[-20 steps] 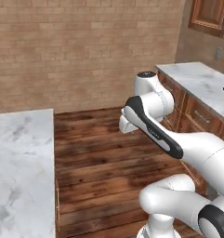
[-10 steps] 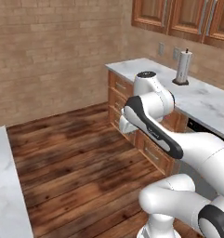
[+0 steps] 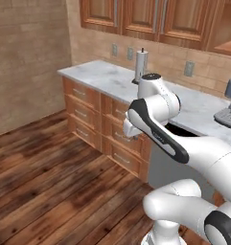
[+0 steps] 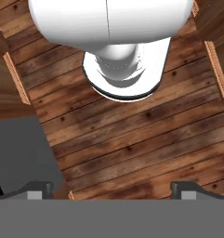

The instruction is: Locate and retrieve the spray and soap dispenser from the cabinet. Place them next to the sink.

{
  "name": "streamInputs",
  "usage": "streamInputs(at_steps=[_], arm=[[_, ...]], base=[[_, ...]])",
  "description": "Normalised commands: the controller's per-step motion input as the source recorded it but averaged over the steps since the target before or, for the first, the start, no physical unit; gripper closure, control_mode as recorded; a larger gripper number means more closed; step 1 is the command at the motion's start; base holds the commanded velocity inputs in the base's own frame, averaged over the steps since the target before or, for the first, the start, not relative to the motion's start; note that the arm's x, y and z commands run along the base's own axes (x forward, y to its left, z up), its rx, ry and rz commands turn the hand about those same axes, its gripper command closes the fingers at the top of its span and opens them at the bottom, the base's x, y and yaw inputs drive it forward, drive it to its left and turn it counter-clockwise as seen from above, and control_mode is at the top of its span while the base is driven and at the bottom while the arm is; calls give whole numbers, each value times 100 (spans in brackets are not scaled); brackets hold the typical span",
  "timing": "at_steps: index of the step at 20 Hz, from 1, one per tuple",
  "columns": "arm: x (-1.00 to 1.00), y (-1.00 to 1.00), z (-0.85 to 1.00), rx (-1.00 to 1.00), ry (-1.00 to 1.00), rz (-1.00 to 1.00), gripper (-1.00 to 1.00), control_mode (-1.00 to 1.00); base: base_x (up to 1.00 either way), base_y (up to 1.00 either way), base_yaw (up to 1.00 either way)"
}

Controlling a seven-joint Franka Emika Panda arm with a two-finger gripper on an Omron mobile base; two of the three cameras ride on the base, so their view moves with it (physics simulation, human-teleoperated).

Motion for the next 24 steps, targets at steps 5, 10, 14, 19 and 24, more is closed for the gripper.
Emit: streamInputs(at_steps=[5, 10, 14, 19, 24], arm=[[0, 0, 0, 0, 0, 0, -100, 100], [0, 0, 0, 0, 0, 0, -100, 100], [0, 0, 0, 0, 0, 0, -100, 100], [0, 0, 0, 0, 0, 0, -100, 100], [0, 0, 0, 0, 0, 0, -100, 100]], base=[[20, 12, -43], [35, 35, -33], [43, 41, -30], [49, 20, -28], [29, 3, -36]])
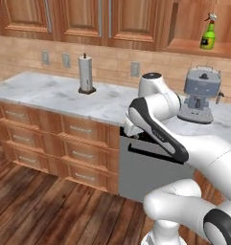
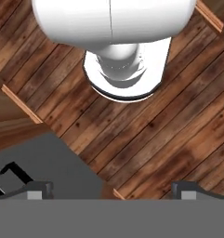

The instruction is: Locate and retrieve the spray and soap dispenser from the cabinet. Place them next to the sink.

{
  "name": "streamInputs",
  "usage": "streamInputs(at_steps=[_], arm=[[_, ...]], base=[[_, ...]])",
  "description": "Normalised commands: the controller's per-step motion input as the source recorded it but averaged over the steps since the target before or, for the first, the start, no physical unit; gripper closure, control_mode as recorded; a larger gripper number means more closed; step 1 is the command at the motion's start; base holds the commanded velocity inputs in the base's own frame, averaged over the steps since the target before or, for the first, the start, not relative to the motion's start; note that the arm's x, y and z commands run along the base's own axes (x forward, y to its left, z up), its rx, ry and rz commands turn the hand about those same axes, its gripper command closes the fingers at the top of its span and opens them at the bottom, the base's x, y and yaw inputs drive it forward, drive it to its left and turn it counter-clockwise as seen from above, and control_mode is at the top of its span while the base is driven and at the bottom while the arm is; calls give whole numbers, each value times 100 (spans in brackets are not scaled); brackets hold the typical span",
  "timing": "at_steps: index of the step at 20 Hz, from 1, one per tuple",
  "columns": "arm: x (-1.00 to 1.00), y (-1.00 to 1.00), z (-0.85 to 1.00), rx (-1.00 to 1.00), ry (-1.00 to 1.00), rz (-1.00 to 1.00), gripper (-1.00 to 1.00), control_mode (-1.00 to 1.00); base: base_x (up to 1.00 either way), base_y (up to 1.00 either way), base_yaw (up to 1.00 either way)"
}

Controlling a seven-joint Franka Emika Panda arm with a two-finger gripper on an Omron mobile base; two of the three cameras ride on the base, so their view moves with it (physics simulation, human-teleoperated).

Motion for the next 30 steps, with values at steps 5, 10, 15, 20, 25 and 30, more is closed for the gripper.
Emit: streamInputs(at_steps=[5, 10, 15, 20, 25, 30], arm=[[0, 0, 0, 0, 0, 0, -100, 100], [0, 0, 0, 0, 0, 0, -100, 100], [0, 0, 0, 0, 0, 0, -100, 100], [0, 0, 0, 0, 0, 0, -100, 100], [0, 0, 0, 0, 0, 0, -100, 100], [0, 0, 0, 0, 0, 0, -100, 100]], base=[[18, 10, -44], [18, 10, -44], [40, 31, -35], [44, 37, -27], [49, 26, -32], [57, 2, -25]])
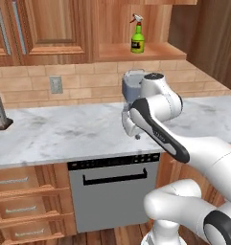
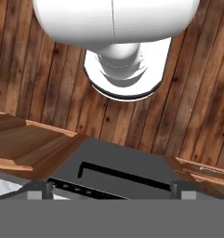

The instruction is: Locate and retrieve the spray and soap dispenser from the cabinet. Place them next to the sink.

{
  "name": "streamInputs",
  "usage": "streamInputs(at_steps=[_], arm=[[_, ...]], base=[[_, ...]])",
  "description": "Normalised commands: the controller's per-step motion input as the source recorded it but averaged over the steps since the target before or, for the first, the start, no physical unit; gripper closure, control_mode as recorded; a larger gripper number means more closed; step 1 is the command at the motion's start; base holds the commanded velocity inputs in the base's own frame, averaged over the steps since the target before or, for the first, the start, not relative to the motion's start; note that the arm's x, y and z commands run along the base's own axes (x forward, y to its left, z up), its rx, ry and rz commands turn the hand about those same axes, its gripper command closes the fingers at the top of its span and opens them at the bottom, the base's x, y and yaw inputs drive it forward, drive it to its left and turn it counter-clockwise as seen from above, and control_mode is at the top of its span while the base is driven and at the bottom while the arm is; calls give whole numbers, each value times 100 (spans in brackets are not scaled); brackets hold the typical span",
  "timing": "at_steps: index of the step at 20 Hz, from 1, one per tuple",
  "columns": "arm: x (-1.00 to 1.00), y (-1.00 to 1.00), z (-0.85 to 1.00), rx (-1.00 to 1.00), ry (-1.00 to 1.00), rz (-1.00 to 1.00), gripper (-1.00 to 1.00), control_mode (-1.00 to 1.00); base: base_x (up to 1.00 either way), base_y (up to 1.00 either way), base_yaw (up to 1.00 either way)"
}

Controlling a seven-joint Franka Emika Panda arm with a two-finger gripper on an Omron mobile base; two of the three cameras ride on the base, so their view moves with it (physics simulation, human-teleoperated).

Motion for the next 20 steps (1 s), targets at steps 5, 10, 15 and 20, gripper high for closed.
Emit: streamInputs(at_steps=[5, 10, 15, 20], arm=[[0, 0, 0, 0, 0, 0, -100, 100], [0, 0, 0, 0, 0, 0, -100, 100], [0, 0, 0, 0, 0, 0, -100, 100], [0, 0, 0, 0, 0, 0, -100, 100]], base=[[50, 4, -23], [38, 34, -22], [15, 10, -17], [16, 6, -8]])
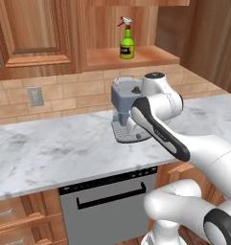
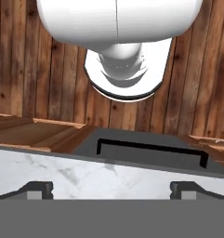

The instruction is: Locate and retrieve the spray and soap dispenser from the cabinet. Place them next to the sink.

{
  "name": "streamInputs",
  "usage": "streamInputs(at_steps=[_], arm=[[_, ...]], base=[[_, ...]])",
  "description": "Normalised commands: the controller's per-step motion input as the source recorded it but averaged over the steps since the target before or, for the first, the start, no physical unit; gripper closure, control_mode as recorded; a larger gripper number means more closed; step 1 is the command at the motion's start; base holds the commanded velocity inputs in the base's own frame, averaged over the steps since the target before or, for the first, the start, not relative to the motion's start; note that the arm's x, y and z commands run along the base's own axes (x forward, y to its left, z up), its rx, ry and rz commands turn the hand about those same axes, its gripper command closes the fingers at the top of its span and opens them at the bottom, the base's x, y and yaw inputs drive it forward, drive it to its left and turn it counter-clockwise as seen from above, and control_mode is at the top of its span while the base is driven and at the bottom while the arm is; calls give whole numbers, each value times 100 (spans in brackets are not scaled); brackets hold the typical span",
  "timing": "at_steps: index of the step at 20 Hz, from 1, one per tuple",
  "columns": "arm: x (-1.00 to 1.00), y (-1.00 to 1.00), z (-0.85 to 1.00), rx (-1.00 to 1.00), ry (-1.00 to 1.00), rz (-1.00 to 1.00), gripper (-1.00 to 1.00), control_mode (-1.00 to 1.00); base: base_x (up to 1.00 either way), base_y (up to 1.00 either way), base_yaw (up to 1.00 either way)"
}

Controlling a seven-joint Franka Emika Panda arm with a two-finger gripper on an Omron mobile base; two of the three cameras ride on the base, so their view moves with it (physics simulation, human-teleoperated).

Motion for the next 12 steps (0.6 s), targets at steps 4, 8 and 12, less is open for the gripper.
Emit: streamInputs(at_steps=[4, 8, 12], arm=[[0, 0, 0, 0, 0, 0, -100, 100], [0, 0, 0, 0, 0, 0, -100, 100], [0, 0, 0, 0, 0, 0, -100, 100]], base=[[25, 13, -10], [27, 42, -16], [28, 43, -16]])
